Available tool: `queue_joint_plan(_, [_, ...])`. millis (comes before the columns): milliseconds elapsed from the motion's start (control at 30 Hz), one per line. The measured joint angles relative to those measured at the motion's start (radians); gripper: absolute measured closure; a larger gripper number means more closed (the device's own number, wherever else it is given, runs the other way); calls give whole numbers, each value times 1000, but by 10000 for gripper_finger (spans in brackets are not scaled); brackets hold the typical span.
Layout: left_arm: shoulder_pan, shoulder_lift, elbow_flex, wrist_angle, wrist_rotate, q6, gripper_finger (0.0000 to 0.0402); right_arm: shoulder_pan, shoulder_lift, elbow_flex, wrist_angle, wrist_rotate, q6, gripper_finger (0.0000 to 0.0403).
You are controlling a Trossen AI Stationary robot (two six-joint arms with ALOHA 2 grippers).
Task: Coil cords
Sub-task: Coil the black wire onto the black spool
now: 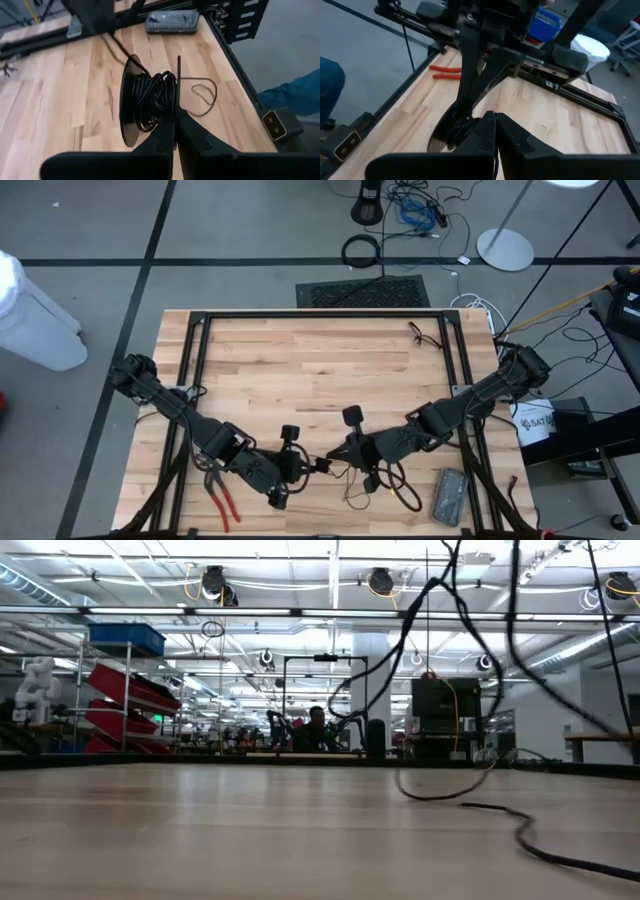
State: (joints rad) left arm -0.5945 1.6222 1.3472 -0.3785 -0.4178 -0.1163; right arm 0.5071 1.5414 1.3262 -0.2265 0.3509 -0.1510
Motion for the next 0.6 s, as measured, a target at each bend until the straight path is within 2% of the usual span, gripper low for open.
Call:
queue_joint_plan(300, [0,16,0,72,27,142,392,-50,21,1,43,-177,-18,403])
queue_joint_plan(600, [0,17,0,86,32,267,392,-79,50,1,45,-228,-43,403])
